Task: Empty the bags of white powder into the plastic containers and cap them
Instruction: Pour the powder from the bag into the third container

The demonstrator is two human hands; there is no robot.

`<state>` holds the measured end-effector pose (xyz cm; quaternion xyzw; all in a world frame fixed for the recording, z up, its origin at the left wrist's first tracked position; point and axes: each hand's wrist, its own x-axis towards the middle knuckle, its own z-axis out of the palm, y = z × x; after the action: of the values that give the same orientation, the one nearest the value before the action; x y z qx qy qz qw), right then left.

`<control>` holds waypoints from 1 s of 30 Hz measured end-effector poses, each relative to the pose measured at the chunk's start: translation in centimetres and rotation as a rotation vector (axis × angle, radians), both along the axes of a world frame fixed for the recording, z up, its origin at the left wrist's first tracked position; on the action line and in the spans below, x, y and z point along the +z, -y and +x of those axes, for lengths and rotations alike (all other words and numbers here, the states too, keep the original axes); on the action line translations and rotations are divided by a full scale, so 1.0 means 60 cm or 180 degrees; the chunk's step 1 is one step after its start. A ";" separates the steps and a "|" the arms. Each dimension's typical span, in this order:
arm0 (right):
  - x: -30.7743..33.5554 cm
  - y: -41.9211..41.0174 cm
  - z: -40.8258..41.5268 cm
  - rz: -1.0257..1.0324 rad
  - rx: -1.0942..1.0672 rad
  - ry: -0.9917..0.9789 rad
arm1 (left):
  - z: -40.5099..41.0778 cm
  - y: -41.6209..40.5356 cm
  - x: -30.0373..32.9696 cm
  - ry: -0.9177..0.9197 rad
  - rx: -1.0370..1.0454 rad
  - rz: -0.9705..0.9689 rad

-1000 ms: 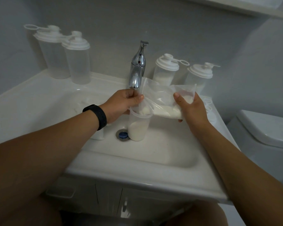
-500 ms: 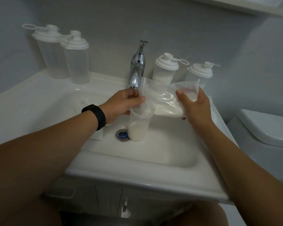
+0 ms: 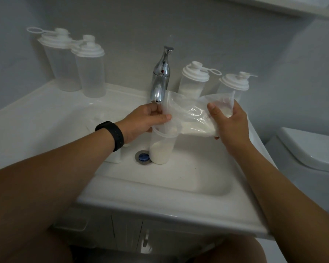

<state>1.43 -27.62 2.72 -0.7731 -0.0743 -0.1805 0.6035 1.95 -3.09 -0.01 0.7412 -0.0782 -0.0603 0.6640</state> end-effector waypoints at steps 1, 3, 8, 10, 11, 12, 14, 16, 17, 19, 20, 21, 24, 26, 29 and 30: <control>0.000 0.000 0.000 0.0000 0.0003 0.0004 | 0.000 0.000 -0.001 0.0005 -0.0018 0.0000; 0.000 0.001 -0.001 -0.0001 0.0006 0.0008 | -0.001 -0.001 -0.003 0.0014 -0.0039 0.0006; 0.000 0.004 0.000 -0.0016 -0.0009 0.0011 | 0.002 -0.006 -0.004 0.0046 -0.0240 0.0123; -0.001 0.006 0.002 -0.0006 -0.0009 0.0022 | 0.001 -0.010 -0.005 0.0064 -0.0457 0.0281; -0.001 0.006 0.003 -0.0002 -0.0014 0.0024 | -0.001 -0.013 -0.007 0.0103 -0.0604 0.0484; -0.002 0.008 0.004 0.0000 -0.0027 0.0025 | -0.002 -0.014 -0.009 0.0148 -0.0759 0.0722; -0.003 0.010 0.006 0.0004 -0.0037 0.0018 | -0.004 -0.015 -0.015 0.0185 -0.0902 0.1155; -0.004 0.010 0.007 0.0005 -0.0023 0.0021 | -0.005 -0.015 -0.021 0.0178 -0.0791 0.1349; -0.004 0.010 0.007 0.0003 -0.0025 0.0016 | -0.004 -0.016 -0.024 0.0163 -0.0739 0.1359; -0.003 0.010 0.006 -0.0001 -0.0045 0.0016 | -0.003 -0.016 -0.028 0.0231 -0.0680 0.1333; -0.002 0.010 0.006 -0.0014 -0.0062 0.0016 | -0.002 -0.015 -0.027 0.0297 -0.0664 0.1333; -0.001 0.011 0.006 -0.0035 -0.0074 0.0007 | -0.002 -0.015 -0.026 0.0355 -0.0659 0.1342; 0.002 0.011 0.003 -0.0075 -0.0029 -0.0004 | -0.002 -0.014 -0.021 0.0437 -0.0770 0.1406; 0.002 0.011 0.002 -0.0089 -0.0015 0.0005 | -0.005 -0.015 -0.016 0.0441 -0.0845 0.1508; 0.001 0.010 0.002 -0.0056 0.0007 -0.0010 | -0.007 -0.018 -0.016 0.0449 -0.0839 0.1506; 0.000 0.010 0.003 -0.0047 0.0014 -0.0018 | -0.007 -0.018 -0.016 0.0432 -0.0824 0.1488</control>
<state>1.58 -28.20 2.75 -0.7779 -0.0756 -0.1764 0.5983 1.51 -2.02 -0.96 0.8605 -0.2005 -0.1113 0.4549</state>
